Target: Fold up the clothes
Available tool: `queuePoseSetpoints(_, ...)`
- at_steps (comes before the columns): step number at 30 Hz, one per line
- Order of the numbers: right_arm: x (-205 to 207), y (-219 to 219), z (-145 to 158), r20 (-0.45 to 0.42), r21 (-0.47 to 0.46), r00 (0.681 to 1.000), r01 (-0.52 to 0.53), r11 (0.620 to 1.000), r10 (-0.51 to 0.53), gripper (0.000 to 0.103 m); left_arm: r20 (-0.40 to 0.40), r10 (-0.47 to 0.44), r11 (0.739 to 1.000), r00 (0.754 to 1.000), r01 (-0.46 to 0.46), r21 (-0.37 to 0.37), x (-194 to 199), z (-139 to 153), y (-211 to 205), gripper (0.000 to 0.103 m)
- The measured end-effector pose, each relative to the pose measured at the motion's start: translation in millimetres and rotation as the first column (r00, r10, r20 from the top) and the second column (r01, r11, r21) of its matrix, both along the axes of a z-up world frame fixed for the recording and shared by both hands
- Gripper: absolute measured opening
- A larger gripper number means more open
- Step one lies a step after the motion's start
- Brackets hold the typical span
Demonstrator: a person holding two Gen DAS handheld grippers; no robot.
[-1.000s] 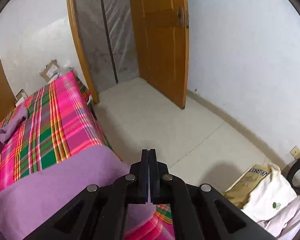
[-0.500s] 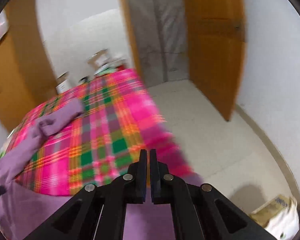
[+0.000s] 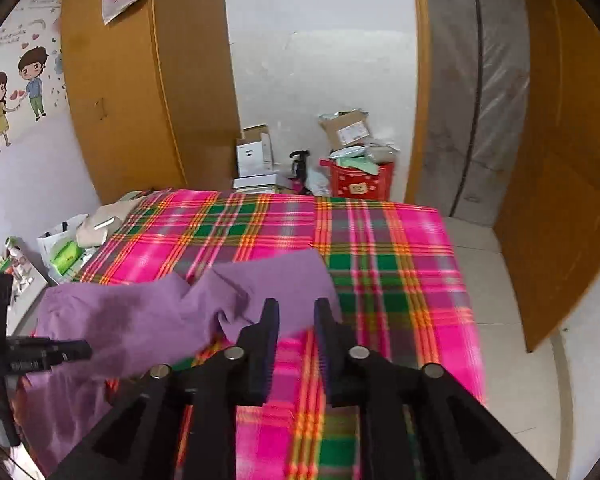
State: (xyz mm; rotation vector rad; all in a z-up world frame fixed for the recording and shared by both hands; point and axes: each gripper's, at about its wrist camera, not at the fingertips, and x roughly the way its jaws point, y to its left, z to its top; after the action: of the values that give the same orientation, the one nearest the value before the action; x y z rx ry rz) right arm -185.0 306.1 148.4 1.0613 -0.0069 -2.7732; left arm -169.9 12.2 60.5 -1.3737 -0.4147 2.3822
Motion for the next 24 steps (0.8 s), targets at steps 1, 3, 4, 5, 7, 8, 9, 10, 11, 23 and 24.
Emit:
queuePoseSetpoints(1, -12, -2, -6, 0.016, -0.015, 1.0, -0.004, 1.0, 0.004, 0.019, 0.004, -0.01, 1.0, 1.0, 0.01, -0.007, -4, -4, 3, 0.025)
queuePoseSetpoints(3, -33, -1, -31, 0.071, -0.042, 0.997, 0.004, 0.999, -0.001, 0.019, 0.028, -0.009, 1.0, 1.0, 0.009, -0.018, -13, -15, 6, 0.025)
queuePoseSetpoints(4, -42, 1, -46, 0.102, -0.054, 0.995, 0.014, 0.998, -0.008, 0.019, 0.035, -0.01, 1.0, 0.999, 0.011, -0.026, -15, -21, 7, 0.026)
queuePoseSetpoints(5, -53, 4, -61, 0.131, -0.058, 0.991, 0.028, 0.998, -0.021, 0.019, 0.038, -0.017, 0.999, 0.999, 0.018, -0.042, -17, -26, 8, 0.026)
queuePoseSetpoints(7, -67, 16, -84, 0.178, -0.066, 0.983, 0.065, 0.996, -0.053, 0.027, 0.026, -0.032, 0.995, 0.999, 0.035, -0.093, -17, -32, 12, 0.026)
queuePoseSetpoints(8, -76, 21, -94, 0.195, -0.067, 0.978, 0.083, 0.994, -0.069, 0.03, 0.019, -0.04, 0.992, 0.999, 0.042, -0.119, -17, -35, 14, 0.026)
queuePoseSetpoints(9, -85, 26, -103, 0.208, -0.078, 0.975, 0.1, 0.992, -0.082, 0.034, 0.009, -0.049, 0.988, 0.999, 0.049, -0.146, -17, -36, 16, 0.026)
queuePoseSetpoints(10, -93, 31, -111, 0.22, -0.087, 0.971, 0.116, 0.989, -0.094, 0.035, -0.001, -0.057, 0.983, 0.998, 0.056, -0.173, -17, -37, 18, 0.026)
queuePoseSetpoints(11, -100, 35, -116, 0.225, -0.095, 0.969, 0.124, 0.988, -0.1, 0.035, -0.011, -0.063, 0.978, 0.998, 0.059, -0.2, -17, -38, 20, 0.026)
queuePoseSetpoints(23, -144, 38, -149, 0.243, -0.104, 0.963, 0.143, 0.984, -0.114, 0.042, -0.087, -0.147, 0.921, 0.985, 0.104, -0.375, -3, -42, 45, 0.031)
queuePoseSetpoints(24, -144, 38, -149, 0.241, -0.107, 0.964, 0.141, 0.984, -0.112, 0.044, -0.094, -0.161, 0.915, 0.982, 0.113, -0.388, -2, -43, 49, 0.031)
